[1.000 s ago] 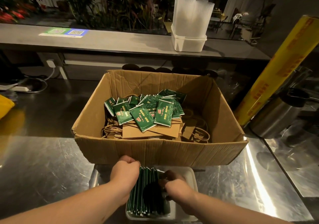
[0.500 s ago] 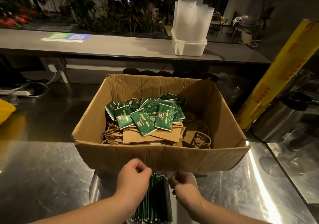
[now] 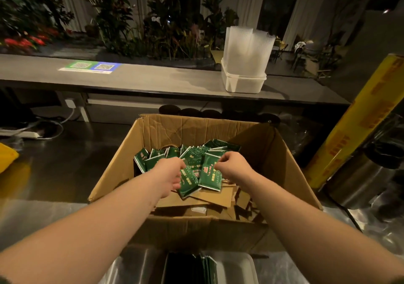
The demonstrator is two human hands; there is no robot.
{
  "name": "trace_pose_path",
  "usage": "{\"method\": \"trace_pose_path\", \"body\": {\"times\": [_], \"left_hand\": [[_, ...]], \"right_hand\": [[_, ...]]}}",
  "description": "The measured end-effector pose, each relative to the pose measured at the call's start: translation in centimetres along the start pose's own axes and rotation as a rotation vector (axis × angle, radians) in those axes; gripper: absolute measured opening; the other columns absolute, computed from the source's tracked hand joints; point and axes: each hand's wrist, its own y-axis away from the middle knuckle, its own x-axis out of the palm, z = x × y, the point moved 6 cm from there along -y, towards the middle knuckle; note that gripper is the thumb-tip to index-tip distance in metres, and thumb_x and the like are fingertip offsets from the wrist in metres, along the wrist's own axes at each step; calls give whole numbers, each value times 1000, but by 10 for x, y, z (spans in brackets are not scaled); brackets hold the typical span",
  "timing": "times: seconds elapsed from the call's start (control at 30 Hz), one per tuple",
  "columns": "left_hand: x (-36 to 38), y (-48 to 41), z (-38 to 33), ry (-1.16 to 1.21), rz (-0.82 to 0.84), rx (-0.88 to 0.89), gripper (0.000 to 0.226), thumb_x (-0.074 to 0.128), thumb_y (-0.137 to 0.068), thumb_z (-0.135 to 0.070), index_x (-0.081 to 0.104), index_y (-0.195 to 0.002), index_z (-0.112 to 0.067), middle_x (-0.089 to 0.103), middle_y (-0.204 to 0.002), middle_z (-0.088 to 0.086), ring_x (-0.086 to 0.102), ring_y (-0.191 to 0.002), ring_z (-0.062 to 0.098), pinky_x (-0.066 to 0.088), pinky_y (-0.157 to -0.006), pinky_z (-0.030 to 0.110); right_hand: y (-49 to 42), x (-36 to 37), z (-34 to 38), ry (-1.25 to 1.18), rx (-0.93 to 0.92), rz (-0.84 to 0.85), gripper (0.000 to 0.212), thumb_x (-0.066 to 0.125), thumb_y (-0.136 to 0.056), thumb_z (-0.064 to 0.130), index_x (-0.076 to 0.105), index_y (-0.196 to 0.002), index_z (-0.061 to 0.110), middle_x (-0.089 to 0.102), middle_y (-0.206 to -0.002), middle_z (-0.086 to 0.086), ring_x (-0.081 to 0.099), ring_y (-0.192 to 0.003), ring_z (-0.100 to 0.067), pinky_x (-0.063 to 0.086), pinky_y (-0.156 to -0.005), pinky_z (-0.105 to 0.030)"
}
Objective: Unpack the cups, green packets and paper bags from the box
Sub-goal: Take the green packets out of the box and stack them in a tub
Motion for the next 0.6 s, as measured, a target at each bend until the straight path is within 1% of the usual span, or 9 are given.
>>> {"method": "trace_pose_path", "body": {"times": [0.03, 0.07, 0.13, 0.23, 0.33, 0.4, 0.47, 0.53, 0.6], "left_hand": [[-3, -9, 5, 12, -17, -52, 50, 55, -100, -8, 42, -148, -3, 57, -130, 20, 59, -116, 31, 51, -96, 43], [-6, -18, 9, 26, -41, -86, 59, 55, -100, -9, 33, -155, -6, 46, -149, 22, 49, -135, 35, 45, -109, 47], [-9, -30, 17, 60, -68, -119, 66, 55, -100, -9, 26, -159, -9, 31, -162, 21, 36, -147, 37, 36, -118, 50], [-6, -36, 24, 46, -27, -184, 60, 58, -100, -13, 35, -155, -7, 34, -159, 22, 37, -146, 37, 39, -115, 48], [-4, -42, 25, 3, -7, -204, 58, 61, -98, -16, 41, -151, -6, 41, -154, 21, 43, -140, 36, 43, -112, 45], [-6, -48, 25, 14, -34, -208, 58, 60, -98, -14, 39, -151, -5, 43, -153, 21, 43, -141, 34, 39, -116, 45], [-6, -56, 25, 49, -33, -200, 55, 58, -99, -10, 40, -151, -4, 45, -153, 18, 46, -139, 32, 32, -120, 47], [-4, -60, 23, 59, -24, -178, 50, 58, -99, -7, 45, -148, -3, 49, -150, 15, 53, -130, 29, 33, -120, 48], [1, -62, 24, 52, 6, -163, 53, 62, -97, -3, 44, -147, -2, 46, -153, 18, 46, -139, 32, 37, -119, 48]], "right_hand": [[-16, 5, -8, 8, 65, -24, 20, 65, -95, 19, 63, -109, 5, 65, -90, -7, 63, -81, -21, 60, -82, -43], [-30, 11, -15, 15, 121, -45, 24, 65, -95, 20, 63, -111, 3, 64, -88, -6, 63, -82, -20, 59, -82, -41], [-43, 22, -25, 32, 201, -65, 29, 66, -96, 28, 64, -111, 4, 66, -91, -5, 66, -87, -21, 59, -83, -38], [-54, 38, -36, 41, 279, -48, 35, 74, -91, 40, 65, -102, 8, 69, -94, -4, 66, -86, -20, 56, -74, -33], [-62, 47, -44, 85, 324, -43, 36, 83, -84, 38, 63, -99, 11, 70, -95, -4, 69, -88, -20, 59, -80, -37], [-69, 47, -45, 12, 345, -84, 45, 84, -84, 25, 57, -115, 8, 69, -107, -8, 68, -99, -25, 59, -85, -39], [-71, 47, -46, -72, 371, -102, 50, 75, -91, 16, 46, -130, 5, 63, -113, -10, 64, -107, -27, 57, -88, -39], [-71, 51, -45, -148, 373, -85, 39, 67, -96, 9, 49, -130, 1, 62, -104, -9, 64, -100, -25, 58, -88, -41], [-68, 60, -44, -310, 367, -29, 48, 64, -96, 1, 47, -141, 4, 64, -112, -14, 66, -99, -27, 59, -87, -42]]}}
